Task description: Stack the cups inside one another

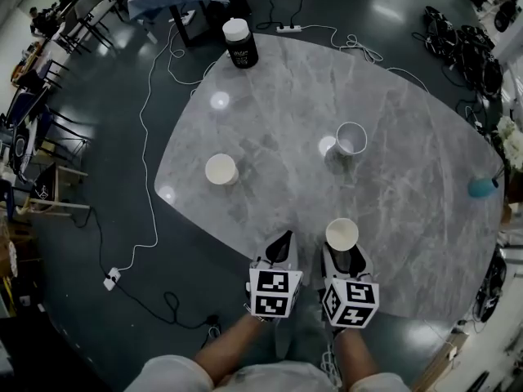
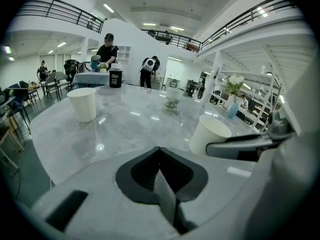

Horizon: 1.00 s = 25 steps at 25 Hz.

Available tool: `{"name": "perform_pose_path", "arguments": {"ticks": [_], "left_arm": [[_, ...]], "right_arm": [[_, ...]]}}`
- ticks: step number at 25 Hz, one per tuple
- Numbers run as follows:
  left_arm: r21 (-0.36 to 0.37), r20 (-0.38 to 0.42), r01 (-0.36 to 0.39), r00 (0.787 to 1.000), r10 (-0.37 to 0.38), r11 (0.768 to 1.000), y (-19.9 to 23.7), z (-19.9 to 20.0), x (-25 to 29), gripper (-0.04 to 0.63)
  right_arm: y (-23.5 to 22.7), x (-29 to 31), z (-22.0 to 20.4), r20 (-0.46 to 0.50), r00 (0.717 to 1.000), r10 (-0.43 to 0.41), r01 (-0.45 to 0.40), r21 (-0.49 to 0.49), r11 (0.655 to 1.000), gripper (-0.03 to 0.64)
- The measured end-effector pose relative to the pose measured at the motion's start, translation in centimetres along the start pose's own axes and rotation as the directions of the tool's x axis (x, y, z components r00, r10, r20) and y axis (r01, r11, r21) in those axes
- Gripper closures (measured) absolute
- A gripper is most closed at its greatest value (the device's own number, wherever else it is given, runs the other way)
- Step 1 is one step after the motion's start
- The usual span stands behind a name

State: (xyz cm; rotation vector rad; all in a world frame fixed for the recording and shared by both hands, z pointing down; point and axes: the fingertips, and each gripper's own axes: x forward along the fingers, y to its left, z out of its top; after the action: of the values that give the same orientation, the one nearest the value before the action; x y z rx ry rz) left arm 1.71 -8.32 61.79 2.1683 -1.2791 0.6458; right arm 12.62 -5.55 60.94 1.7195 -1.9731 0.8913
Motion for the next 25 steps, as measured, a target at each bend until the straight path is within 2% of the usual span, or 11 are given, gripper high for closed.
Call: {"name": "perform_pose_path", "arguments": {"ticks": [12, 25], "left_arm": [[-0.020, -0.015, -0.008, 1.000, 0.008, 1.000, 0.6, -0.2, 1.0, 0.600], [-0.036, 0.005, -0.005, 1.000, 0.005, 0.999, 0.8, 1.2, 1.2, 0.600]], "right_arm": [[-0.3, 1.1, 0.7, 0.012, 1.000, -0.021, 0.022, -0.019, 1.000, 0.397], [-0.1, 0.9, 2.6, 0.049, 0.999, -0.016, 0.018, -0.036, 0.999, 0.397]]}}
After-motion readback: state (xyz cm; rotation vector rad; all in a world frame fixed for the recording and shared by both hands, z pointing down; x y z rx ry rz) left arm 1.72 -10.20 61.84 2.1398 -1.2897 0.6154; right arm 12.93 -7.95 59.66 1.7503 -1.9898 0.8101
